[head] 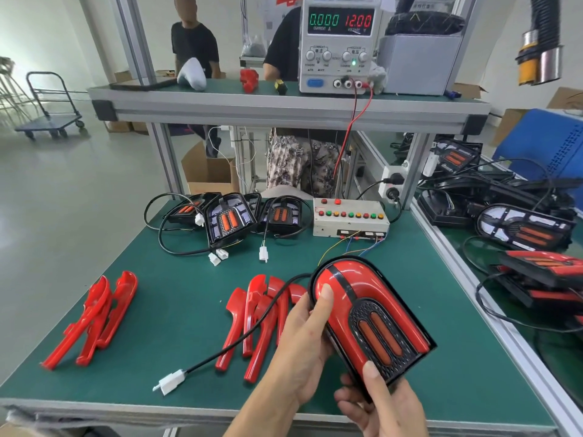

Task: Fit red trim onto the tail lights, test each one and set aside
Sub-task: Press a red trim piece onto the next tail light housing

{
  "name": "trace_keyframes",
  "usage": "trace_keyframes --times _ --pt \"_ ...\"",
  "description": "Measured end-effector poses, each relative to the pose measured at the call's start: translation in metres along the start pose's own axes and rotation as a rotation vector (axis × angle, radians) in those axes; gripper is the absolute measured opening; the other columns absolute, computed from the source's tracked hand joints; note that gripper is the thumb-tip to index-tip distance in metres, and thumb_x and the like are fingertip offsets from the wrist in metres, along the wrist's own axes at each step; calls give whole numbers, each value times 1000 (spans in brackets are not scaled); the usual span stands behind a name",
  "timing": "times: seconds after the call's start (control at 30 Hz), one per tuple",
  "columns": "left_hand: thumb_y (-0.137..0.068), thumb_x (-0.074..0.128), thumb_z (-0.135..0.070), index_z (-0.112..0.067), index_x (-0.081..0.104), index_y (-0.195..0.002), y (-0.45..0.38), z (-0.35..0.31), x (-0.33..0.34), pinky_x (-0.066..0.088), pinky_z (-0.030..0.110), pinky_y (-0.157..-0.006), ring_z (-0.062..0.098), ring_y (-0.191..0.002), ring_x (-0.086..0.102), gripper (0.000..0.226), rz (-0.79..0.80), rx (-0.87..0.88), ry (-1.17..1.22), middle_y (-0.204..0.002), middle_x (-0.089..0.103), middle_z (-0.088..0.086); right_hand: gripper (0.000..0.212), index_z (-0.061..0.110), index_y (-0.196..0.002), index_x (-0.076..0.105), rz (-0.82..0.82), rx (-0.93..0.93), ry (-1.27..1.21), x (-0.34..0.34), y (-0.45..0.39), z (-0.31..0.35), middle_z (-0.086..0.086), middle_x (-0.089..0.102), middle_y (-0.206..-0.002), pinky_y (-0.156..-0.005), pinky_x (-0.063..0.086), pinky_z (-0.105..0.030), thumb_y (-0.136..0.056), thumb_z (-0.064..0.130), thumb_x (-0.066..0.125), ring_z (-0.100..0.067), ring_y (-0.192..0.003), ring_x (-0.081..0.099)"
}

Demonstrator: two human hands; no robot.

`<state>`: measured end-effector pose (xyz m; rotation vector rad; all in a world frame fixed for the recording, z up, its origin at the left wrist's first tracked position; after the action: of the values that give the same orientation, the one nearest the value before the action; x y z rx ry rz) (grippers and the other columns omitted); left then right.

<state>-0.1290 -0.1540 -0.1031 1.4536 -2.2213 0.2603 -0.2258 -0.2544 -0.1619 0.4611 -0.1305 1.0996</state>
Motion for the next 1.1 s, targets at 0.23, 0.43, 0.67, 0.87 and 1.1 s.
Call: trace_keyframes --times 0.23,0.43,0.67,0.87,1.1 --pt "-89 70 -42 -14 72 -119 -3 -3 -7 57 39 -93 27 -108 70 41 -31 43 48 -120 73 17 48 5 -111 63 -2 -52 72 -1 2 1 -28 73 -80 -44 58 -33 -69 25 71 -40 -58 72" --pt "-96 65 -39 -12 73 -117 -2 -4 -9 56 37 -94 27 -108 70 35 -58 84 21 -119 73 17 48 8 -112 63 26 -41 82 -1 1 -1 -26 75 -85 -48 60 -34 -68 23 73 -43 -67 74" --pt "-95 59 -42 -9 68 -124 -2 -6 -13 47 50 -109 32 -117 67 45 -91 102 -51 -119 73 15 44 5 -109 64 5 -42 74 0 1 0 -27 75 -85 -49 61 -34 -68 18 75 -45 -68 74" --pt "-97 61 -48 -10 68 -125 -2 -3 -18 44 53 -112 30 -118 67 48 -121 98 -45 -121 73 14 18 1 -103 65 -9 -48 100 1 3 0 -27 74 -78 -46 60 -32 -87 1 70 -43 -64 74" --pt "-92 62 -52 -16 71 -119 -2 -4 -18 46 53 -110 32 -117 67 46 -105 118 -83 -120 73 14 17 0 -103 65 -13 -65 116 0 3 -4 -27 74 -77 -45 58 -30 -87 2 69 -43 -63 73"
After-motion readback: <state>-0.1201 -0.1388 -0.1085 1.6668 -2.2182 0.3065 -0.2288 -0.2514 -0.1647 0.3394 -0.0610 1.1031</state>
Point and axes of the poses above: each hand's wrist, its own y-axis away from the middle knuckle, its own x-axis out of the palm, z = x × y, the point moved 10 cm from there along -y, towards the middle knuckle
